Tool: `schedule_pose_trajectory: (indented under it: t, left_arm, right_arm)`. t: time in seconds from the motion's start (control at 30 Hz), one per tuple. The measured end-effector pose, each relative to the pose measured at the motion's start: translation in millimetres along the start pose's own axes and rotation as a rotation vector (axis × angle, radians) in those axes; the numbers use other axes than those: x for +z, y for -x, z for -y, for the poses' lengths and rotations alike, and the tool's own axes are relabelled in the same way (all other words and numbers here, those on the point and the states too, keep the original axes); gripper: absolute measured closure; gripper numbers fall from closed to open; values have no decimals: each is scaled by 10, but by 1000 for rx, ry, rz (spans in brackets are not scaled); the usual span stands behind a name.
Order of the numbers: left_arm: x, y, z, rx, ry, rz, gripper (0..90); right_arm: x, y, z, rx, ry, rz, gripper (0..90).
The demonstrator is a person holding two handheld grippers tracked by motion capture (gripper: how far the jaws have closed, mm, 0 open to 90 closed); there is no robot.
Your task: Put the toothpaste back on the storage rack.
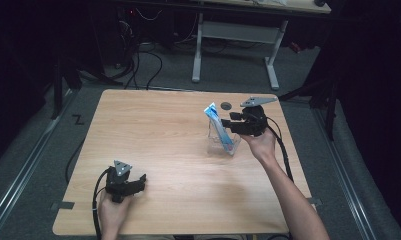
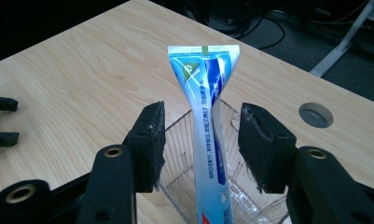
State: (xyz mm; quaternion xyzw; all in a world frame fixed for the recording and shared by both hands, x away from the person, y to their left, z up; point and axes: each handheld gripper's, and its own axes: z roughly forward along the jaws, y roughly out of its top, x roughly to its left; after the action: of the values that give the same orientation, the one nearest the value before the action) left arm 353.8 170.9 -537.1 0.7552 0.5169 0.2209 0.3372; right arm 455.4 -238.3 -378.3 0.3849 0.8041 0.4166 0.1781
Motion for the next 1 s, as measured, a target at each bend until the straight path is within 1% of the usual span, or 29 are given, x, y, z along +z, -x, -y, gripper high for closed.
schedule_pose_trajectory:
  t: [0.2, 0.47, 0.73, 1.0]
  left_arm:
    - [0, 0, 0, 0, 0, 0, 221]
    - [1, 1, 0, -1, 1, 0, 221]
    - [1, 1, 0, -1, 1, 0, 221]
    - [1, 1, -1, -1, 0, -1, 222]
  right_arm:
    - [-96, 45, 51, 18, 13, 15, 516]
    - [-229, 109, 106, 47, 39, 20, 519]
    - [-356, 134, 112, 51, 50, 32, 519]
    - [-442, 105, 126, 47, 46, 37, 520]
